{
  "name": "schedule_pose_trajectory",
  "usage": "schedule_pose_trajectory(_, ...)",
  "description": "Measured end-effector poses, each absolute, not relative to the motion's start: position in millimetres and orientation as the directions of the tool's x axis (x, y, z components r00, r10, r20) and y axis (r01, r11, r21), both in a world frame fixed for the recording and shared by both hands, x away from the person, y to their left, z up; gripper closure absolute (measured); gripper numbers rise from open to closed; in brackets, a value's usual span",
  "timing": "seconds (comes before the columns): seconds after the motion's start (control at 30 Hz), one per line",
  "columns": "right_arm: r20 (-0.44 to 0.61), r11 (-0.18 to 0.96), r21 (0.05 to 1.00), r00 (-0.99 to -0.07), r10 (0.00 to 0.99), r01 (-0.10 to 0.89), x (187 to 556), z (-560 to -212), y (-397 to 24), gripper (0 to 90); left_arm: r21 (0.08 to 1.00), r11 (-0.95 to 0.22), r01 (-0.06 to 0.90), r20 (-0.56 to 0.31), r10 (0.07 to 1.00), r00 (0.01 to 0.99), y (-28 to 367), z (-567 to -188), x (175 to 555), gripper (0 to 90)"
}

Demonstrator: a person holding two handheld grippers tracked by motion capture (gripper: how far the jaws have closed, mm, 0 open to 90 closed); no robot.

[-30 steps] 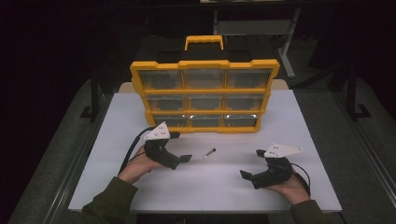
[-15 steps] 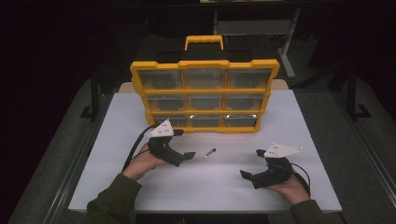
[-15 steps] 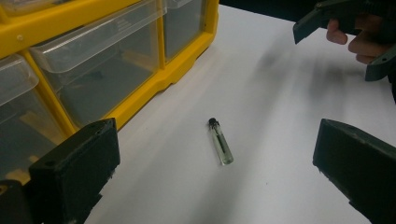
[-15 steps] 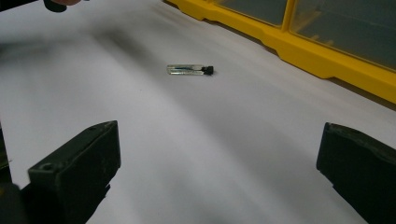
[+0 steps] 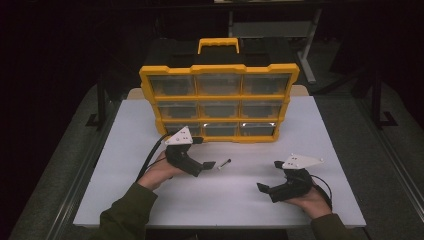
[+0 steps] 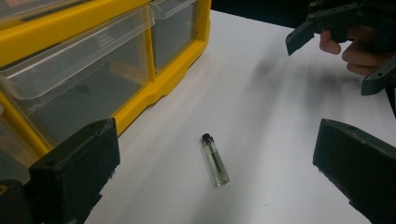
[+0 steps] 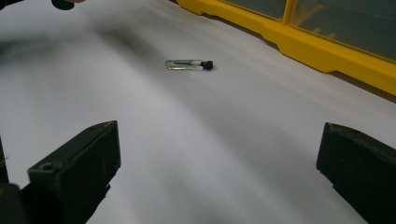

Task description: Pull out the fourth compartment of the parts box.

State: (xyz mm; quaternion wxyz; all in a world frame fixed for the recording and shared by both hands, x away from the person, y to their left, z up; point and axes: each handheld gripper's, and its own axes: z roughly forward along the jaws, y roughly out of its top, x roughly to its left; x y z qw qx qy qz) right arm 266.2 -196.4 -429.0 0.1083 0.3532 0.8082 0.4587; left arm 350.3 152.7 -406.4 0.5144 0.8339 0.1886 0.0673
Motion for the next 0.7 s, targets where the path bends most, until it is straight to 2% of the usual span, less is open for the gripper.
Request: schedule_pose_trajectory(0.7,0.145,0.335,0.820,-0.734,0.664,0.464,266.7,-431.3,-196.1,0.0,0.887,-0.390,0.248,-0.086,0.388,0.918,142.5,-410.6,359.8,0.5)
